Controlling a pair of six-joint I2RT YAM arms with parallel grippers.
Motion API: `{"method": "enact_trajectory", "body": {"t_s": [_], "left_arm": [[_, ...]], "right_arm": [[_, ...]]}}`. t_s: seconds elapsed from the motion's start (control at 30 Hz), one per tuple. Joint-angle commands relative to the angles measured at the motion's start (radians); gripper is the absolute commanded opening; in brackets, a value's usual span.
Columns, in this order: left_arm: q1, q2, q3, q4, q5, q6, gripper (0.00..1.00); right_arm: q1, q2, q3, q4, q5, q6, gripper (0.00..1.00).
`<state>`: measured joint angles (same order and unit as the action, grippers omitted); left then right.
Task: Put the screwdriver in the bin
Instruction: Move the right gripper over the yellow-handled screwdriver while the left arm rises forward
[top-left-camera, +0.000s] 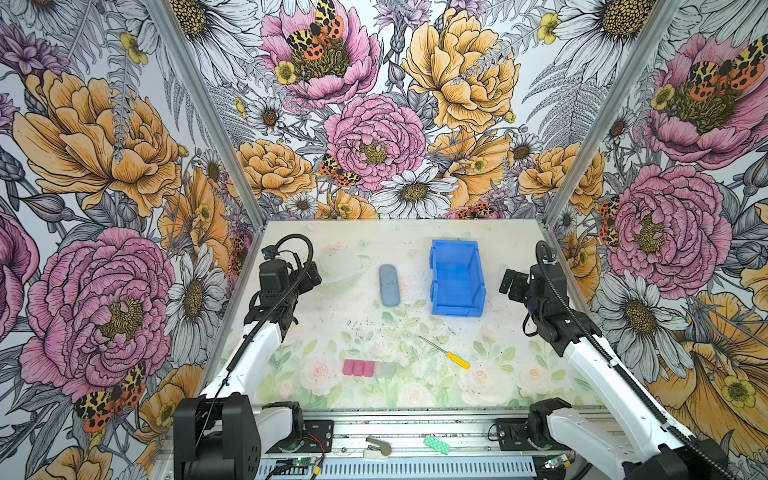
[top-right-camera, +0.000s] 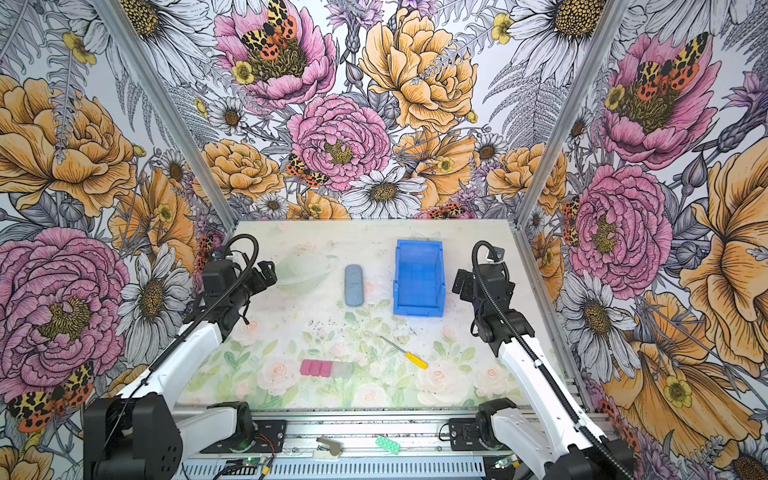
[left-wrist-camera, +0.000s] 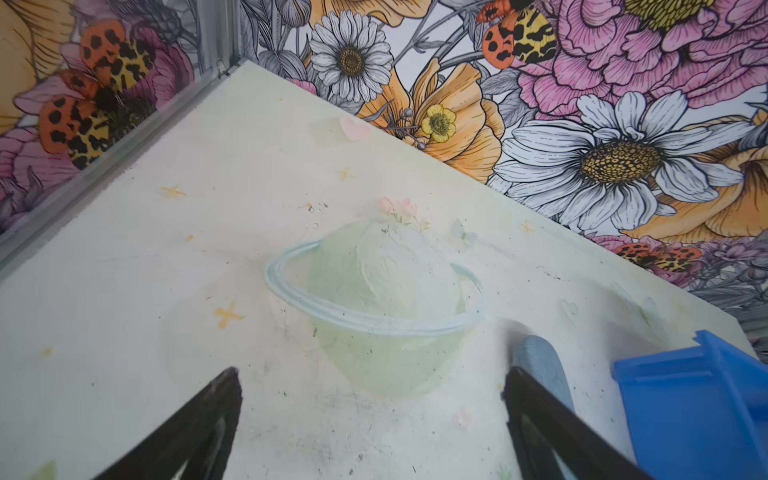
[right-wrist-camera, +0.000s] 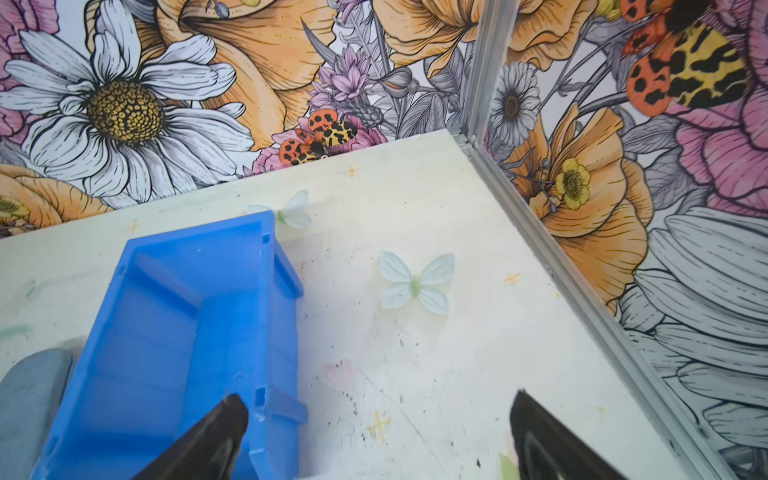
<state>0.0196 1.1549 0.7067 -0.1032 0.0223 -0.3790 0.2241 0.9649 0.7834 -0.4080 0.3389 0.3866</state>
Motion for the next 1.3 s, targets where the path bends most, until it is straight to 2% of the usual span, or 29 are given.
{"method": "enact_trajectory", "body": {"t_s": [0.0,0.13,0.3,0.5,0.77,0.9,1.07,1.27], "left_arm": [[-0.042,-0.03,-0.013,-0.096,0.087,-0.066,0.99],[-0.092,-0.07,-0.03,-0.105,0.134,-0.07,0.99],[-0.135,-0.108,-0.036,-0.114,0.221,-0.056,0.99],[-0.204,-0.127,-0.04,-0.102,0.293,-0.035,0.99],[-0.312,-0.135,-0.027,-0.096,0.421,-0.018,0.99],[-0.366,-0.128,-0.038,-0.069,0.44,-0.021,0.99],[-0.397,-0.105,-0.028,-0.065,0.467,-0.018,0.99],[-0.401,-0.118,-0.039,-0.064,0.441,-0.015,0.99]], "right_arm": [[0.054,0.008,0.053,-0.153,-0.019,0.054,0.99],[0.169,0.044,0.059,-0.173,-0.057,0.063,0.99],[0.328,0.067,0.056,-0.198,-0.04,0.107,0.99],[0.423,0.054,-0.004,-0.207,-0.098,0.182,0.99],[0.515,0.087,-0.08,-0.215,-0.132,0.282,0.98],[0.534,0.123,-0.121,-0.211,-0.163,0.298,0.99],[0.538,0.159,-0.151,-0.206,-0.189,0.275,0.99],[0.539,0.187,-0.169,-0.159,-0.244,0.188,0.98]]}}
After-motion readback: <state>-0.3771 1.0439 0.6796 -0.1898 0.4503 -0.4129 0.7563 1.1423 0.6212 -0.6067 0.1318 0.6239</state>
